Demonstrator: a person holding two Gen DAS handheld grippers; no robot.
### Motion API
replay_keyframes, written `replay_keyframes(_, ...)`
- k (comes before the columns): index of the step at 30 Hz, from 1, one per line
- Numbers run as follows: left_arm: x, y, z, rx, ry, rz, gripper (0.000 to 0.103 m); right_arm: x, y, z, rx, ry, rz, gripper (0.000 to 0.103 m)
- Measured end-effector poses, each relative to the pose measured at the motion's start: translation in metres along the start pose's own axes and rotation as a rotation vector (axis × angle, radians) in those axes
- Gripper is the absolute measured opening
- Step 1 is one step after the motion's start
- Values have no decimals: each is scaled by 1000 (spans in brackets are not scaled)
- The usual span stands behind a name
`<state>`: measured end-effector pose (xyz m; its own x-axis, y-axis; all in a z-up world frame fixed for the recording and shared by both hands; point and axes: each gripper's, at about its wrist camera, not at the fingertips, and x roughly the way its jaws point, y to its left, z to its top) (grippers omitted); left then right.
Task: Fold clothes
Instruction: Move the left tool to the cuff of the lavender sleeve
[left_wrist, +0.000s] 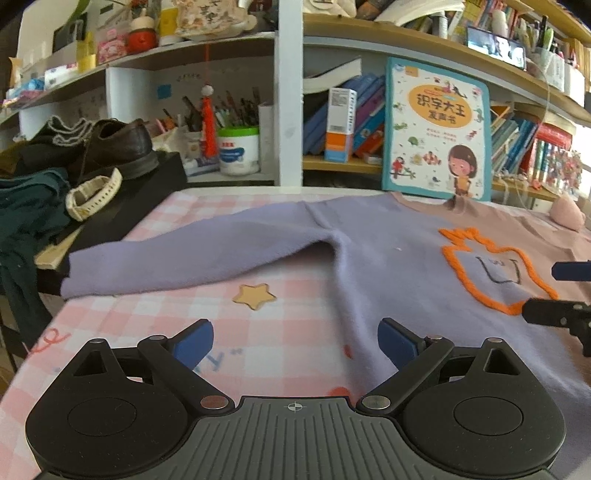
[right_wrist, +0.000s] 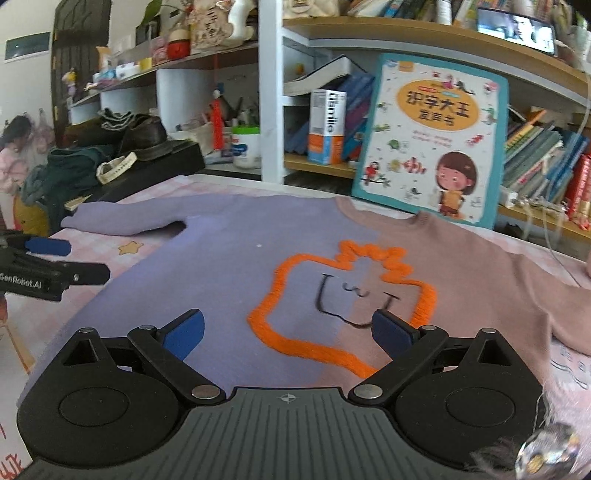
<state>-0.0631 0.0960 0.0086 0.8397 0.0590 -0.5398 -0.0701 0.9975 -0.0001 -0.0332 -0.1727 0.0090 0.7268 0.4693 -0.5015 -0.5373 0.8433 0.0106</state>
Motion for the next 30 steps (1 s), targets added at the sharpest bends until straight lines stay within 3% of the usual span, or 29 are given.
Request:
replay_keyframes(10,11,28,11,-74,-12,117,98,15,12,6,-35,-39,39,98)
replay_keyframes(20,20,43,19,-74,-24,183,98,24,13,3,-38,-7,59,100)
replay_keyframes(30,37,81,25,-216,-12,244,98,29,16,2,-57,29,67,100)
